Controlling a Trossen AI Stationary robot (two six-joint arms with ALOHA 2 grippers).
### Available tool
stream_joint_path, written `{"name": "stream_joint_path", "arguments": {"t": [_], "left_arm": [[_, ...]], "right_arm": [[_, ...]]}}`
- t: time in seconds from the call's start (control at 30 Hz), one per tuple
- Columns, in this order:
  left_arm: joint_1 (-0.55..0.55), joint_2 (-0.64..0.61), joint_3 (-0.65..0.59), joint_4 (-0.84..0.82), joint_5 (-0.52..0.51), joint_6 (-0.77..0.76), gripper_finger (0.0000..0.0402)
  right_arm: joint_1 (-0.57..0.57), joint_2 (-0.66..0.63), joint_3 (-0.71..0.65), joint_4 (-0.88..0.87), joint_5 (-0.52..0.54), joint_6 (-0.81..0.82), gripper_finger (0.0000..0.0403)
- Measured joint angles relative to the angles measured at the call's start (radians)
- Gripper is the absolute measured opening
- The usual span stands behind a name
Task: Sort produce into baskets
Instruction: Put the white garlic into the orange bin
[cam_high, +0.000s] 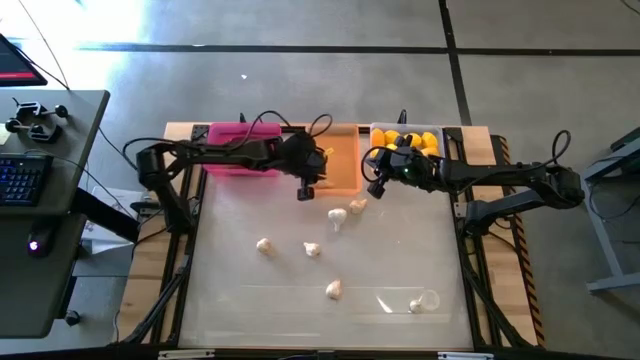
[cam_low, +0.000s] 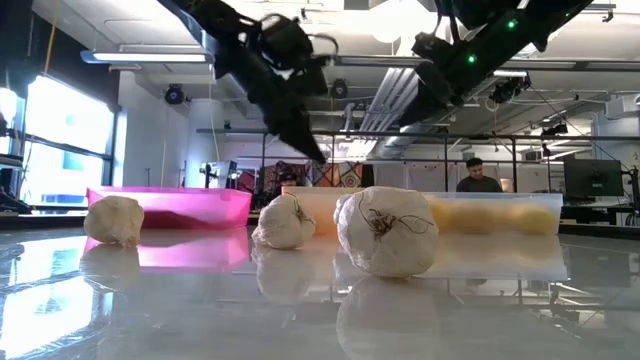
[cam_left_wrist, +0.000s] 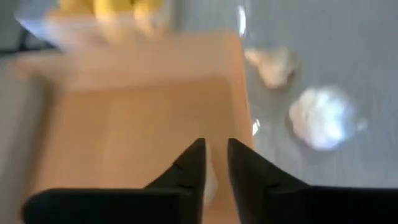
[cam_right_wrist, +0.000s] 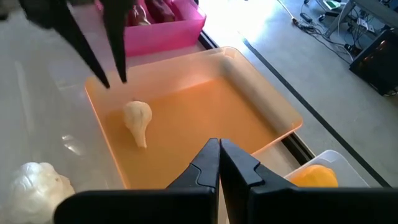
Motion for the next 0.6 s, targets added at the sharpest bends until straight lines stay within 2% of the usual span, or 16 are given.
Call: {"name": "stream_joint_path", "arguments": {"t": [0.1,0.2,0.33,0.6], "left_arm": [[-0.005,-0.052,-0.086,0.151,0.001,-0.027,0.0020],[-0.011,-0.113,-0.201,0.295,0.000,-0.057,0.0003],[-0.037,-0.224,-0.368,0.491,0.000,-0.078,0.0007],[-0.099,-0.426,-0.656,0.660,0.000,-0.118,0.0010]], "right_arm": [[0.000,0.000,0.000,-0.007,0.000,0.000,0.0000],[0.000,0.000,0.000,-0.007,0.000,0.000,0.0000],[0.000,0.000,0.000,-0.010,0.000,0.000,0.0000],[0.000,0.000,0.000,-0.049,0.003,-0.008,0.0000]]}}
